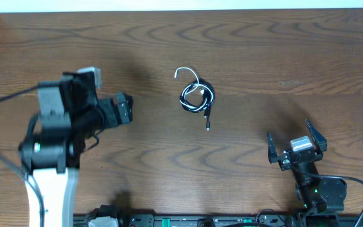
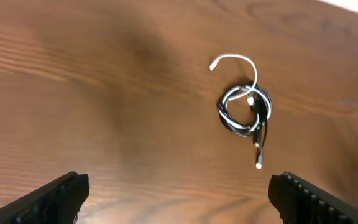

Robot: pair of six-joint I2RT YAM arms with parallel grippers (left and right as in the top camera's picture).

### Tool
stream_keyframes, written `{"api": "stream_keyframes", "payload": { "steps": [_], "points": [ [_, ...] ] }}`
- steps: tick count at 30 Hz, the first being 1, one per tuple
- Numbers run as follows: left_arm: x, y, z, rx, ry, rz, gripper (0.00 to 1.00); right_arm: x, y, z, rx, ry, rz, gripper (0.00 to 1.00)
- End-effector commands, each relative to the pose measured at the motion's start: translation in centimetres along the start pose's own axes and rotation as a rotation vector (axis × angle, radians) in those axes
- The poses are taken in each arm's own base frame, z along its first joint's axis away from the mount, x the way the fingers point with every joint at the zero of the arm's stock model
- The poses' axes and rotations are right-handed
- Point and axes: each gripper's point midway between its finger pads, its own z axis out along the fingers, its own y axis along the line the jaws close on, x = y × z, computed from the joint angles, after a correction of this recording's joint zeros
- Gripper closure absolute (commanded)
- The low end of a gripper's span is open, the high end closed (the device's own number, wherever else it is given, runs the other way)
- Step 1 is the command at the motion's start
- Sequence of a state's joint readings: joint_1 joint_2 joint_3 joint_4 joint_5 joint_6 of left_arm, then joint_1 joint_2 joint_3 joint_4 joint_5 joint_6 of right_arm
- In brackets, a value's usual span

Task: Untangle cables
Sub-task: 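Raise the left arm and swing its gripper forward toward the cable coil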

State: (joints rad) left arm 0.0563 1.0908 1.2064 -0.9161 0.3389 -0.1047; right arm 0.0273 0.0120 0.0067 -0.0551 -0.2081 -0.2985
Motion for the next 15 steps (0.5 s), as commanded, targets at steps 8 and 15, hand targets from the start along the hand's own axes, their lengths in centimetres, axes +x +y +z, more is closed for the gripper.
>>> {"api": "stream_keyframes", "payload": {
  "steps": [8, 15],
  "points": [
    [1.6, -0.5, 5.8, 0.107, 0.237, -0.089, 0.02, 0.1, -0.3, 0.0, 0.013, 0.005, 0.014, 0.01],
    [3.0, 0.6, 8.8, 0.087, 0.347, -0.131, 0.91, 0.1, -0.3, 0.0, 0.013, 0.005, 0.014, 0.01]
  ]
}}
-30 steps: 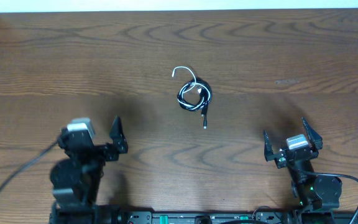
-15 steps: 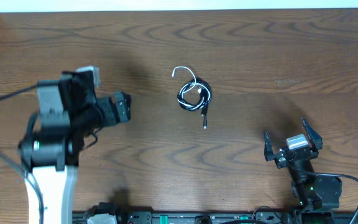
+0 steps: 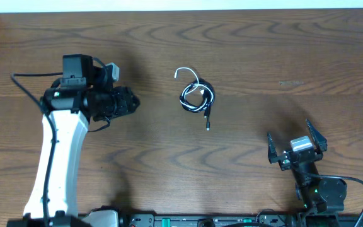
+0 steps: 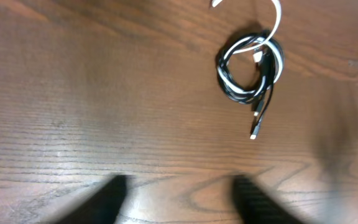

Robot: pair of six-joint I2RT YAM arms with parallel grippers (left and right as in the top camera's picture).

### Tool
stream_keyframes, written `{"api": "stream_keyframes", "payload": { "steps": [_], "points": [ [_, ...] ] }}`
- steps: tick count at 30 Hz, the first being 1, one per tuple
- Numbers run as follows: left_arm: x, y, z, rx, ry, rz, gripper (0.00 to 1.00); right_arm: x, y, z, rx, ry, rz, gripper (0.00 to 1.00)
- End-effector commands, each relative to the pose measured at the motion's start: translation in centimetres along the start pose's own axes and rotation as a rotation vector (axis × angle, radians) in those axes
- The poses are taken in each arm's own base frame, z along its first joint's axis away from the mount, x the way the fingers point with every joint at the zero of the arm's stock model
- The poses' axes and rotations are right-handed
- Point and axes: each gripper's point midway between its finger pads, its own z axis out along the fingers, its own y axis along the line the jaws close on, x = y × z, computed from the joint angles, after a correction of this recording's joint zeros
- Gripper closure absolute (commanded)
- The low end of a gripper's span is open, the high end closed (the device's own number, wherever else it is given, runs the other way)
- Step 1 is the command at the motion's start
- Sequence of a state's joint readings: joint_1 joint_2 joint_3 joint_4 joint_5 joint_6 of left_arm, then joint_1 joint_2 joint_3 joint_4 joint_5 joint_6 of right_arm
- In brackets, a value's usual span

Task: Untangle cables
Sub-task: 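Raise the left arm and swing its gripper forward toward the cable coil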

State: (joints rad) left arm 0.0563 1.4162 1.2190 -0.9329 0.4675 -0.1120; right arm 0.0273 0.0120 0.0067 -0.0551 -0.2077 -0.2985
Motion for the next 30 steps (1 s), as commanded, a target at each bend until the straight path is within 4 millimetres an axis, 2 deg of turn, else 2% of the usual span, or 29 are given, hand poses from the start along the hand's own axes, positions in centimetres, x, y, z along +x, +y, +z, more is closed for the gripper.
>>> {"api": "stream_keyframes", "payload": {
  "steps": [1, 17, 30],
  "points": [
    [-0.1, 0.0, 0.8, 0.013, 0.034, -0.015, 0.92, 0.1, -0.3, 0.0, 0.013, 0.005, 0.014, 0.01],
    [1.6, 2.4, 5.3, -0.024, 0.182, -0.083, 0.92, 0.1, -0.3, 0.0, 0.013, 0.005, 0.014, 0.01],
    [1.6, 3.4, 6.1, -0.058, 0.199, -0.089, 0.92, 0.1, -0.3, 0.0, 0.013, 0.005, 0.014, 0.01]
  ]
}}
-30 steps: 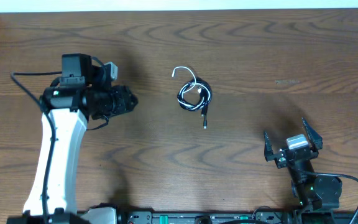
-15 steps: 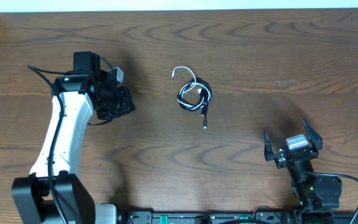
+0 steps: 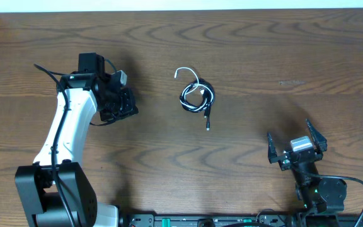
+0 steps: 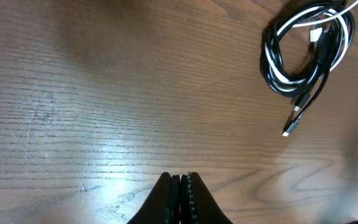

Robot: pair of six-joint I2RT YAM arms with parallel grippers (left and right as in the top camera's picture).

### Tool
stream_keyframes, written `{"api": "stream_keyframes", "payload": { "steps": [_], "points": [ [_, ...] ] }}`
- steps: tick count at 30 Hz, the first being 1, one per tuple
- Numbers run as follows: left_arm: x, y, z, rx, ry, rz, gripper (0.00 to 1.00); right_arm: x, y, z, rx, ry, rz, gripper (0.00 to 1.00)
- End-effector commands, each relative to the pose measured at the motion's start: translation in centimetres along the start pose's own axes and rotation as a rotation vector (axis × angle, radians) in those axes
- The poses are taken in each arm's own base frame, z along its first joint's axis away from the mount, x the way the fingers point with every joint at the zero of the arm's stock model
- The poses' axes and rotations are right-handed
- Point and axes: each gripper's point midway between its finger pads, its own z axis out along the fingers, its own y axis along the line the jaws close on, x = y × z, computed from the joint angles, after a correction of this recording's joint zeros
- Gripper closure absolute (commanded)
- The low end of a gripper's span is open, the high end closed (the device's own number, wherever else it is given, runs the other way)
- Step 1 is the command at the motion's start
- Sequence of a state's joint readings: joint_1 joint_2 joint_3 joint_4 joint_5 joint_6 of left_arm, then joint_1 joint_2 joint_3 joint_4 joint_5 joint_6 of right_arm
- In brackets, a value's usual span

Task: Untangle cables
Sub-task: 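Raise the left arm and swing its gripper forward toward the cable coil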

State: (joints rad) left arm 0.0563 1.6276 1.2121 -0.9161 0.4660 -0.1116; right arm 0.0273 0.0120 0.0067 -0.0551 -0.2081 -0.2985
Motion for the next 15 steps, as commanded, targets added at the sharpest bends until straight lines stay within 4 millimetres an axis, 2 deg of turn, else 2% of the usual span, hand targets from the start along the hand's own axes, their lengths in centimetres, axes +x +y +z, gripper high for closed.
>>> {"api": "stream_keyframes", "payload": {
  "steps": [1, 6, 10, 15],
  "points": [
    [0.37, 0.73, 0.50, -0.029, 0.015, -0.010, 0.92, 0.15, -0.26, -0.04, 0.013, 0.005, 0.014, 0.01],
    [0.24, 0.83, 0.50, -0.036, 0.010, -0.008, 0.92, 0.13, -0.24, -0.03, 0.013, 0.004, 0.014, 0.01],
    [0.20, 0.82, 0.50, -0.035, 0.008, -0.008, 0.87, 0.13, -0.24, -0.03, 0.013, 0.004, 0.014, 0.01],
    [-0.04, 0.79, 0.50, -0.034, -0.001, -0.004, 0.86, 0.13, -0.24, -0.03, 0.013, 0.004, 0.014, 0.01]
  ]
}}
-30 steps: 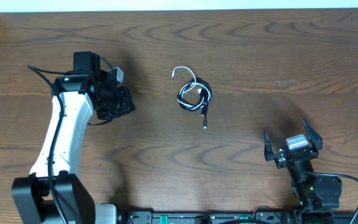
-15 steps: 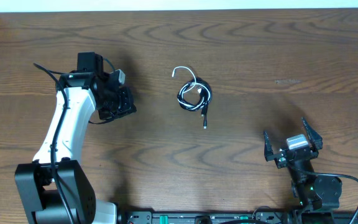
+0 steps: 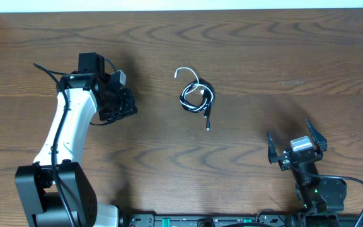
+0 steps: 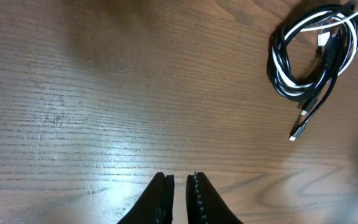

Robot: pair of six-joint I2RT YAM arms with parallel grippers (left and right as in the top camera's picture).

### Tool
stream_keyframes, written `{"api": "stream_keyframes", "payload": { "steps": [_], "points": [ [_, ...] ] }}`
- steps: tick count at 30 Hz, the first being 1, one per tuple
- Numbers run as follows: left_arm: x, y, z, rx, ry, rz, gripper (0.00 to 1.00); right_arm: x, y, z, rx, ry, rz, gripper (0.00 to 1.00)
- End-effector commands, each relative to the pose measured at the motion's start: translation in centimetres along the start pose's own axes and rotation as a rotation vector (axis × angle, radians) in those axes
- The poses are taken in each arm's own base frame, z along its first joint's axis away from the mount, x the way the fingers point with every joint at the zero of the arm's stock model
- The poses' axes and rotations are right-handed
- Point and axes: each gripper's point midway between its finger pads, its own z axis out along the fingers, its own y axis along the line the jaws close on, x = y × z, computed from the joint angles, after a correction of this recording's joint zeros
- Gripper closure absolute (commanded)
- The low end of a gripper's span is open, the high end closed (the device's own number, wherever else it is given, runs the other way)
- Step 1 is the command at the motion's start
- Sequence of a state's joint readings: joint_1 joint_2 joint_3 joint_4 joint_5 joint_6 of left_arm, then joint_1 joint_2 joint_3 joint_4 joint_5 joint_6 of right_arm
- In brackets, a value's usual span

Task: Untangle cables
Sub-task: 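Raise the left arm and swing its gripper forward toward the cable coil, then move the left gripper right over the black-and-white cable coil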

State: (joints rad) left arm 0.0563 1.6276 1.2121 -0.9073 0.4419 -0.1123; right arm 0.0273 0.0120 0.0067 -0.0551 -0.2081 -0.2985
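Observation:
A black cable and a white cable lie coiled together in one small tangle (image 3: 197,96) at the table's middle. The white end (image 3: 183,70) curls out to the upper left, and a black plug end (image 3: 207,126) trails toward the front. In the left wrist view the tangle (image 4: 316,56) sits at the upper right. My left gripper (image 3: 126,104) (image 4: 180,182) hovers left of the tangle, well apart from it. Its jaws are all but shut on nothing, with a thin slit between them. My right gripper (image 3: 290,133) rests open at the front right, far from the cables.
The brown wooden table (image 3: 263,57) runs to a pale wall at the back and a raised edge at the far left. A rail of equipment (image 3: 188,221) lines the front edge between the two arm bases.
The left wrist view has shifted slightly, so the tangle sits a little lower and further right. A thin slit shows between the left jaws, which were pressed together. The cables and right arm are unchanged.
My left gripper was wide open at the left, low over the table and looking toward the tangle. Then the arm had stretched further back and the jaws were blurred, narrower apart. Later they were shut, closer to the tangle, and stay near shut. The tangle has not moved.

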Motion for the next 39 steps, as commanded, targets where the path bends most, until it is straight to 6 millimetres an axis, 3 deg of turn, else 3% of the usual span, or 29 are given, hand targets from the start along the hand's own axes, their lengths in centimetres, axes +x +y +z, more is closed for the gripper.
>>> {"api": "stream_keyframes", "payload": {
  "steps": [1, 6, 10, 14, 27, 33, 39],
  "points": [
    [0.1, 0.4, 0.5, -0.011, 0.007, -0.005, 0.85, 0.1, -0.2, 0.0, 0.013, 0.004, 0.014, 0.01],
    [-0.4, 0.3, 0.5, -0.007, -0.013, 0.003, 0.83, 0.1, -0.2, 0.0, 0.013, 0.004, 0.014, 0.01],
    [-0.4, 0.2, 0.5, -0.006, -0.016, -0.016, 0.61, 0.1, -0.2, 0.0, 0.013, 0.004, 0.014, 0.01],
    [-0.3, 0.1, 0.8, -0.006, -0.009, -0.047, 0.50, 0.1, -0.2, 0.0, 0.013, 0.004, 0.014, 0.01],
    [-0.5, -3.8, 2.3, 0.021, -0.033, -0.010, 0.44, 0.1, -0.2, 0.0, 0.013, 0.004, 0.014, 0.01],
    [-1.0, -3.6, 2.9, -0.096, -0.090, -0.073, 0.43, 0.1, -0.2, 0.0, 0.013, 0.004, 0.014, 0.01],
    [-1.1, -5.4, 3.5, -0.105, -0.124, -0.009, 0.43, 0.1, -0.2, 0.0, 0.013, 0.004, 0.014, 0.01]
  ]
}}
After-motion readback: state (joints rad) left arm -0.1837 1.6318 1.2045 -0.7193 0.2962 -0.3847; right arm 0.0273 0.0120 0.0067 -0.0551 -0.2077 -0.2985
